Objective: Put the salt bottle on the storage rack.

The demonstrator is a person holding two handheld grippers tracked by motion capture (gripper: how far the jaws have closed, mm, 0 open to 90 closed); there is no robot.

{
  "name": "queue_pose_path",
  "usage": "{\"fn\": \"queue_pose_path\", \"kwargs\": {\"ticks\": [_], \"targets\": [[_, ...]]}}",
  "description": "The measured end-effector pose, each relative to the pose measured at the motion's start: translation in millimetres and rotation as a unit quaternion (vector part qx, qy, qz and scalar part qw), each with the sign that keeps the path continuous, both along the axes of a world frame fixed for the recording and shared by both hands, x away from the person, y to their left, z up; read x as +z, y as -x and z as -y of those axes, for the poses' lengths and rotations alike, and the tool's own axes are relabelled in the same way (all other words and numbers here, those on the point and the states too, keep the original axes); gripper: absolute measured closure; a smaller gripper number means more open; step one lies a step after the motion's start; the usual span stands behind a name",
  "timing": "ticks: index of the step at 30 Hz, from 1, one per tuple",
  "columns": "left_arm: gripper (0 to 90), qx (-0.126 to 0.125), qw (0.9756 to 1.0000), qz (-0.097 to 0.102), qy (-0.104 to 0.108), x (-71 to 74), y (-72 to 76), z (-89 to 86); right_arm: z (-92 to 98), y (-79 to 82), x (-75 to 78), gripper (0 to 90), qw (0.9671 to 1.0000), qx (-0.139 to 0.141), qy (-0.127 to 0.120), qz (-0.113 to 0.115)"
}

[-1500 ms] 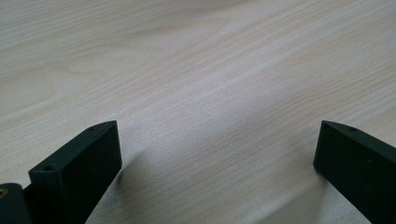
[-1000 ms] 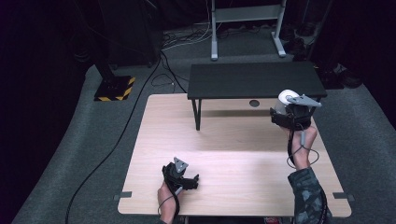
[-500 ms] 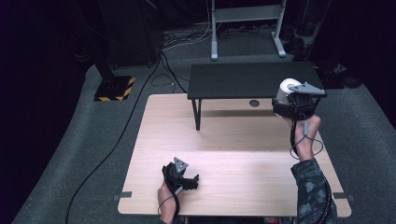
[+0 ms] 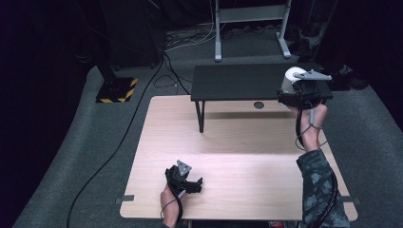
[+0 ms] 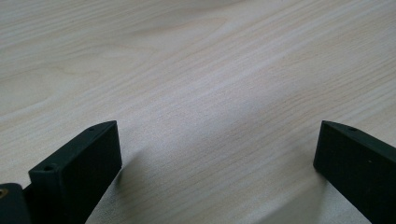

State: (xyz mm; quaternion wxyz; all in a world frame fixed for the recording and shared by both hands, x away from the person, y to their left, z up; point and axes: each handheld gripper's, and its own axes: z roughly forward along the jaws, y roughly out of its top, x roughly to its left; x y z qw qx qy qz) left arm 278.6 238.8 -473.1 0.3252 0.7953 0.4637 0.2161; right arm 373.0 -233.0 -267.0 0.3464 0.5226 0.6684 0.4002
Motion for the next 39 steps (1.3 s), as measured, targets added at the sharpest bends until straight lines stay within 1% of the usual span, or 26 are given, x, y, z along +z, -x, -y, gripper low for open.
{"fn": "queue_pose_path", "kwargs": {"ticks": [4,9,12,13,16,21,22,23,24,28,31,34,35,39], "targets": [[0.2,-0.001,1.0000,0.000,0.001,-0.1,-0.2,-0.3,-2.6,-9.0,5.7,26.2,1.0000,0.000,0.000,-0.002],[0.2,-0.004,1.0000,-0.001,0.002,-0.1,-0.6,-0.9,-7.7,-20.5,10.6,26.2,0.9999,-0.003,0.008,-0.006],[0.2,-0.005,1.0000,-0.001,0.002,-0.1,-0.9,-1.3,-7.4,-29.9,11.3,26.2,0.9999,-0.006,0.002,-0.012],[0.2,-0.007,1.0000,-0.001,0.002,0.0,-1.1,-1.5,-7.4,-36.7,11.4,26.2,0.9998,-0.009,-0.002,-0.017],[0.2,-0.009,1.0000,-0.003,0.003,0.2,-1.9,-2.3,-6.6,-50.1,11.0,26.2,0.9996,-0.014,-0.007,-0.026],[0.2,-0.012,0.9999,-0.004,0.001,0.6,-2.2,-2.6,-5.1,-72.6,7.8,26.2,0.9985,-0.025,-0.019,-0.044],[0.2,-0.012,0.9999,-0.004,0.001,0.6,-2.3,-2.7,-4.5,-76.2,6.8,26.2,0.9983,-0.027,-0.022,-0.047],[0.2,-0.013,0.9999,-0.004,0.001,0.6,-2.3,-2.8,-4.5,-76.2,6.8,26.2,0.9983,-0.027,-0.022,-0.047],[0.2,-0.013,0.9999,-0.004,0.002,0.5,-2.3,-2.9,-4.6,-82.0,4.8,26.2,0.9979,-0.032,-0.024,-0.051],[0.2,-0.014,0.9999,-0.003,0.001,0.6,-2.2,-2.8,-5.0,-90.8,2.1,26.2,0.9973,-0.035,-0.031,-0.057],[0.2,-0.014,0.9999,-0.004,0.004,0.4,-2.2,-2.9,-9.1,-98.1,1.4,26.2,0.9968,-0.040,-0.022,-0.065],[0.2,-0.014,0.9999,-0.004,0.004,0.3,-2.1,-2.9,-8.8,-98.6,-2.4,26.1,0.9967,-0.046,-0.028,-0.060],[0.2,-0.014,0.9999,-0.004,0.004,0.3,-2.1,-2.9,-9.8,-98.3,-3.2,26.1,0.9969,-0.046,-0.025,-0.059],[0.2,-0.014,0.9999,-0.004,0.004,0.3,-2.1,-2.8,-10.7,-96.0,-6.2,26.2,0.9971,-0.049,-0.027,-0.053]]}}
